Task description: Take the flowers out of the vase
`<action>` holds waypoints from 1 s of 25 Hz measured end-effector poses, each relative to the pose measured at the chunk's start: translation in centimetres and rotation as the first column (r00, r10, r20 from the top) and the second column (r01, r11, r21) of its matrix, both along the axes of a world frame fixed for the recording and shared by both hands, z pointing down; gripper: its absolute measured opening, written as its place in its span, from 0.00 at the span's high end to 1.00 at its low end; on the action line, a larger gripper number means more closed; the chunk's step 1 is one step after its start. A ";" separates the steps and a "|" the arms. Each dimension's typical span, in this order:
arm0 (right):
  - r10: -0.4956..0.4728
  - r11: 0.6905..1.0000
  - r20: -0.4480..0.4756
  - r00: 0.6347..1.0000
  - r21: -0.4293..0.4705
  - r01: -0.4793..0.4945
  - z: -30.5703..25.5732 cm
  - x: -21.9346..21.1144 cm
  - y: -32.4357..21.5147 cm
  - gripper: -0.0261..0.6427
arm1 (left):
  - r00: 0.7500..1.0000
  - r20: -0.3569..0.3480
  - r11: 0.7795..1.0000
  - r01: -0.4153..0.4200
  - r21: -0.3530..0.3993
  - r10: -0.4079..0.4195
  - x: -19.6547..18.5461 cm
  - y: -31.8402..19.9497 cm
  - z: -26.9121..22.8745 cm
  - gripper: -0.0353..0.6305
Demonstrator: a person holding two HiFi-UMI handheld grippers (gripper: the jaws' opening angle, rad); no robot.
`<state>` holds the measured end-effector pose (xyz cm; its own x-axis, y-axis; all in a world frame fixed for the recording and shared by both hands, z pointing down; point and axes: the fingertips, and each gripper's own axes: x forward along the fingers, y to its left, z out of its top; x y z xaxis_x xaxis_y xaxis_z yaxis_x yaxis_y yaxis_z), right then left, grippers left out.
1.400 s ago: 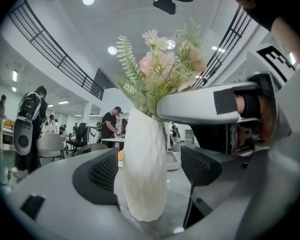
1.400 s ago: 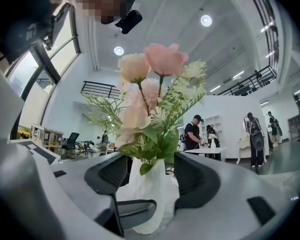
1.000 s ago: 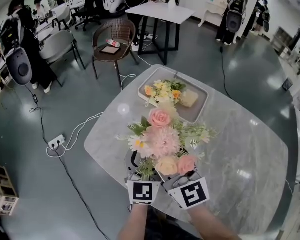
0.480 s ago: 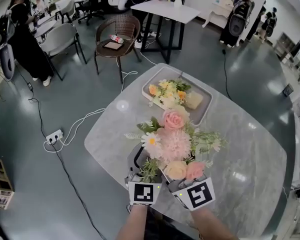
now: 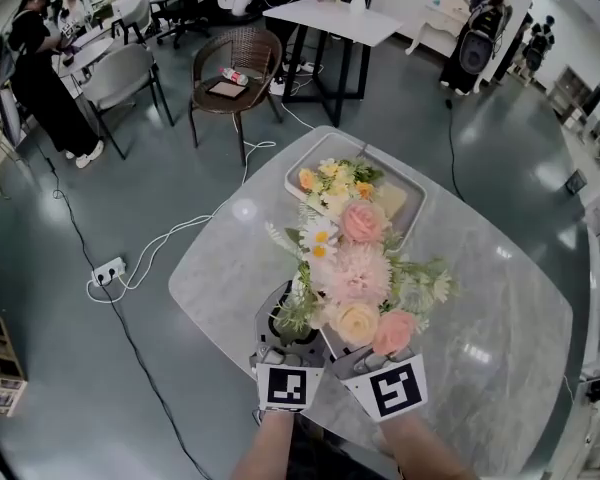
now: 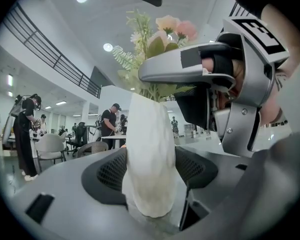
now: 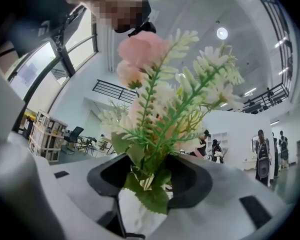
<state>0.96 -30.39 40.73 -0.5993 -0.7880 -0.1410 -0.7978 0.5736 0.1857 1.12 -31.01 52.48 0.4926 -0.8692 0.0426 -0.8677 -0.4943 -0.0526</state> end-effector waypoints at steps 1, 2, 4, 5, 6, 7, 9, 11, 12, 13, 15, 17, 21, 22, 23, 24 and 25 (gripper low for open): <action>-0.003 1.000 -0.005 1.000 0.006 0.003 -0.1 -0.1 0.1 0.62 | 1.000 -0.001 1.000 0.000 -0.002 0.000 0.0 0.1 0.1 0.48; -0.007 1.000 -0.011 1.000 0.011 0.007 -0.1 -0.2 0.2 0.65 | 1.000 -0.003 1.000 0.001 -0.005 -0.001 -0.1 0.1 0.1 0.48; -0.018 1.000 -0.018 1.000 0.014 0.018 -0.3 -0.4 0.2 0.68 | 1.000 -0.004 1.000 0.004 -0.008 -0.004 -0.3 0.0 0.1 0.48; -0.024 1.000 -0.020 1.000 0.014 0.024 -0.5 -0.5 0.1 0.70 | 1.000 -0.005 1.000 0.004 -0.009 -0.005 -0.3 -0.1 0.0 0.48; -0.029 0.999 -0.021 0.999 0.014 0.030 -0.6 -0.5 0.1 0.72 | 1.000 -0.006 1.000 0.005 -0.008 -0.005 -0.3 -0.2 -0.1 0.48; -0.035 0.999 -0.022 0.999 0.013 0.035 -0.7 -0.5 0.1 0.73 | 1.000 -0.005 1.000 0.005 -0.008 -0.005 -0.2 -0.2 -0.2 0.48; -0.043 0.999 -0.024 0.999 0.013 0.044 -1.0 -0.4 0.4 0.74 | 1.000 -0.001 1.000 0.004 -0.011 -0.004 0.2 -0.1 -0.2 0.48; -0.051 0.999 -0.025 0.998 0.017 0.052 -1.3 -0.5 0.6 0.74 | 1.000 0.000 1.000 0.005 -0.014 -0.005 0.2 0.1 -0.2 0.48; -0.055 0.998 -0.024 0.998 0.020 0.055 -1.5 -0.6 0.6 0.75 | 1.000 0.001 1.000 0.006 -0.016 -0.006 0.1 0.0 -0.2 0.48; -0.059 0.998 -0.022 0.998 0.025 0.059 -1.8 -0.7 0.5 0.75 | 1.000 0.002 1.000 0.008 -0.019 -0.008 0.0 0.0 -0.2 0.48; -0.067 0.997 -0.017 0.998 0.032 0.067 -2.4 -0.8 0.4 0.75 | 1.000 0.005 1.000 0.011 -0.023 -0.011 -0.3 -0.1 -0.1 0.48; -0.077 0.996 -0.008 0.997 0.036 0.077 -2.9 -0.8 0.6 0.75 | 1.000 -0.001 0.999 0.017 -0.027 -0.017 -0.4 0.1 0.0 0.48; -0.092 0.995 0.001 0.996 0.043 0.092 -3.3 -0.8 1.0 0.75 | 1.000 -0.011 0.999 0.015 -0.031 -0.015 -0.5 0.3 0.3 0.48; -0.095 0.995 0.003 0.996 0.040 0.094 -3.4 -0.9 1.0 0.75 | 1.000 -0.011 0.999 0.014 -0.033 -0.014 -0.6 0.4 0.3 0.48; -0.097 0.995 0.007 0.995 0.037 0.097 -3.5 -0.9 1.0 0.75 | 1.000 -0.013 0.999 0.014 -0.036 -0.014 -0.7 0.4 0.2 0.48; -0.099 0.994 0.008 0.995 0.035 0.099 -3.6 -1.0 1.0 0.75 | 1.000 -0.016 0.999 0.014 -0.036 -0.014 -0.7 0.5 0.0 0.48; -0.102 0.994 0.006 0.995 0.038 0.102 -3.7 -1.0 1.0 0.75 | 1.000 -0.019 0.999 0.014 -0.034 -0.015 -0.7 0.5 -0.2 0.48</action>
<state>-0.04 -29.36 37.02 -0.6748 -0.7171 -0.1745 -0.7373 0.6446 0.2022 0.38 -30.46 52.32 0.4808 -0.8746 0.0630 -0.8756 -0.4827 -0.0189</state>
